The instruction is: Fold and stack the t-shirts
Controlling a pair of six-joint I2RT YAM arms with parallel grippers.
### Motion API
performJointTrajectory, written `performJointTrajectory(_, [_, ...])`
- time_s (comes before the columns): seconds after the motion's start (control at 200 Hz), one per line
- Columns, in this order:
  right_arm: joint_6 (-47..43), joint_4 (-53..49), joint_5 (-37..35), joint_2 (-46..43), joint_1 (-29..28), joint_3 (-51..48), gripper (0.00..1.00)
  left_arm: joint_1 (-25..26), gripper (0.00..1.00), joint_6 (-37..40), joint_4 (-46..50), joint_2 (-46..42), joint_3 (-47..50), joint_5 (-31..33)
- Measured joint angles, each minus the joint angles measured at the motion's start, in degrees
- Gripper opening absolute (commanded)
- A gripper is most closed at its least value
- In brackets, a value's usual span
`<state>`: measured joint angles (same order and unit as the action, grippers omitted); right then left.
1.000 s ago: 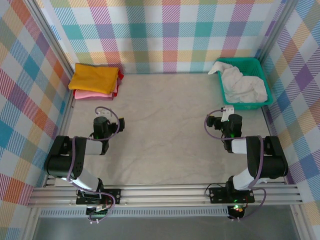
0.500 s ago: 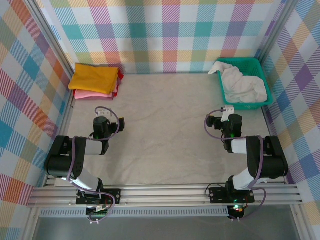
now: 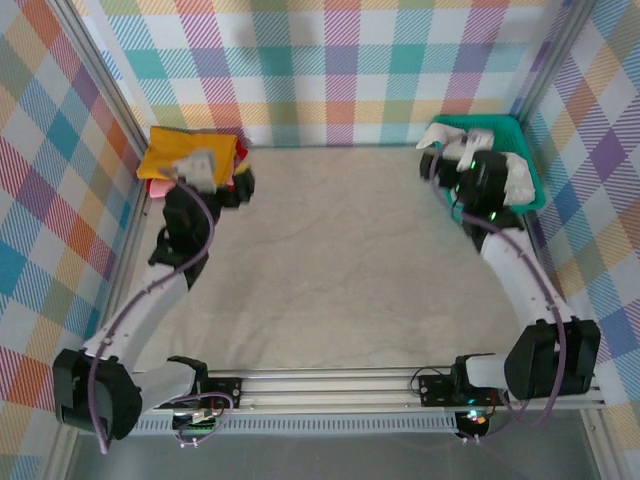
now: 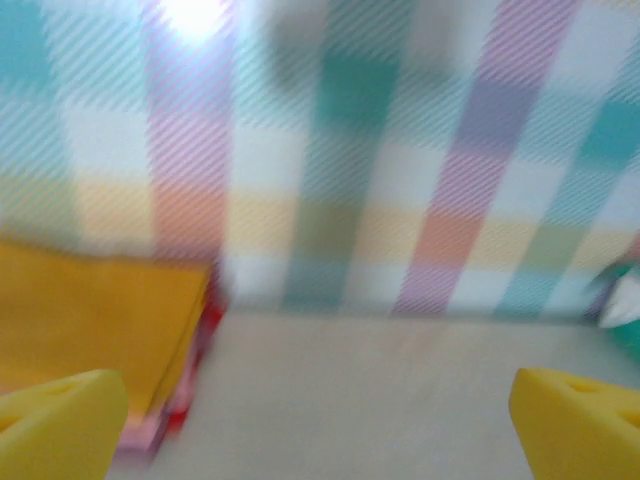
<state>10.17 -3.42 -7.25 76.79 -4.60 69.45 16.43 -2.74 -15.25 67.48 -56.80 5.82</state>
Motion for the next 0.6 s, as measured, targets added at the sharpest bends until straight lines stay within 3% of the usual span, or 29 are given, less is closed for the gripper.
performJointTrajectory(0.135, [4.90, -14.12, 3.30, 13.60, 5.64, 25.83, 0.94, 8.90, 0.98, 1.29, 9.20, 13.55, -25.97, -5.77])
performJointTrajectory(0.25, [7.67, -25.42, 5.42, 28.48, 11.21, 43.52, 0.88, 14.01, 1.00, 2.56, 16.94, 28.20, -41.59, -10.99])
performJointTrajectory(0.425, [8.46, -40.72, 5.81, 51.30, 15.69, 65.07, 0.88, 19.65, 1.00, 3.41, 26.99, 48.59, -52.85, -16.87])
performJointTrajectory(0.6, [8.48, -50.69, 5.88, 68.04, 16.57, 81.07, 0.90, 23.23, 1.00, 3.41, 33.31, 60.81, -60.17, -18.95])
